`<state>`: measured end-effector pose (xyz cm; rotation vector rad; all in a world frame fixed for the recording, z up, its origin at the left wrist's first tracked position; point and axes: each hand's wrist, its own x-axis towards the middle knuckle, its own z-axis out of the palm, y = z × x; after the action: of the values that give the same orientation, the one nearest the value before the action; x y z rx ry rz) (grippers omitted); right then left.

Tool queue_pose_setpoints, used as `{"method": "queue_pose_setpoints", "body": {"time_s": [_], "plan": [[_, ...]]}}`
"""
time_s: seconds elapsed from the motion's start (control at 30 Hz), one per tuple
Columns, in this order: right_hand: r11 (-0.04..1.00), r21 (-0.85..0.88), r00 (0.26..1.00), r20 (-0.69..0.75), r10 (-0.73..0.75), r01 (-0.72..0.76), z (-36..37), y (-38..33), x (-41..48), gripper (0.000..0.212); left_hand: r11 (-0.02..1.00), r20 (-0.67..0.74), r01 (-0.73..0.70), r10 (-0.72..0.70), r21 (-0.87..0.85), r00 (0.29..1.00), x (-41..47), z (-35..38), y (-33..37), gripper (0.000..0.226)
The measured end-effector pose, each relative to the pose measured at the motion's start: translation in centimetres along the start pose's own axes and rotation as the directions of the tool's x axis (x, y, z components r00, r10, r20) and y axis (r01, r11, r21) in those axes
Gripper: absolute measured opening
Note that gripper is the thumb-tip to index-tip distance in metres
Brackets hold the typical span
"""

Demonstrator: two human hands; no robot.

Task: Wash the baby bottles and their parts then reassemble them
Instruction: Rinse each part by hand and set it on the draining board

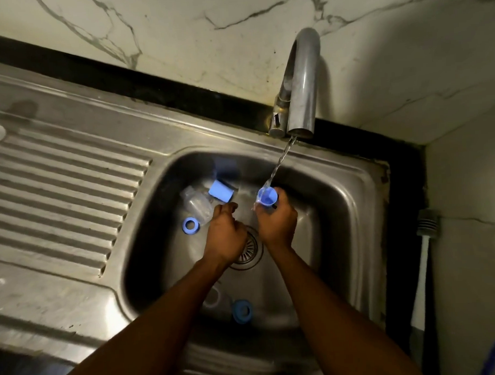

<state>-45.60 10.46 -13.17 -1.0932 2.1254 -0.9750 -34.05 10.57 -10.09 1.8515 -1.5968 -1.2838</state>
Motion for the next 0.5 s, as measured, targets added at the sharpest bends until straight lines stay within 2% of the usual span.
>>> {"method": "queue_pose_setpoints", "body": {"time_s": [0.07,0.17,0.23,0.33,0.43,0.5], "plan": [[0.999,-0.034,0.999,0.047,-0.003,0.005,0.0,-0.5,0.2,0.032,1.000,-0.014,0.008,-0.008,-0.007,1.000,0.1,-0.1,-0.2,0.046],[0.999,-0.016,0.999,-0.018,0.050,-0.050,0.0,-1.3,0.6,0.032,1.000,-0.015,0.015,-0.015,-0.024,1.000,0.3,-0.2,-0.8,0.042],[0.996,-0.082,0.999,0.034,0.026,-0.024,0.0,-1.5,0.4,0.034,1.000,-0.012,0.004,-0.005,-0.022,1.000,0.3,-0.1,-1.1,0.040],[0.993,-0.027,0.994,-0.012,0.111,-0.112,-0.2,-1.9,0.4,0.034,0.997,-0.022,0.027,-0.029,-0.076,0.999,0.5,0.0,-1.2,0.036],[0.991,0.035,0.992,0.022,0.128,-0.128,-1.0,-2.8,0.3,0.038,0.940,0.029,0.122,-0.119,-0.318,0.992,1.0,0.3,-0.7,0.041],[0.964,0.177,0.979,-0.004,0.203,-0.199,-1.4,-3.5,0.0,0.040,0.791,0.159,0.217,-0.153,-0.571,0.975,1.4,0.3,0.1,0.042]]}}
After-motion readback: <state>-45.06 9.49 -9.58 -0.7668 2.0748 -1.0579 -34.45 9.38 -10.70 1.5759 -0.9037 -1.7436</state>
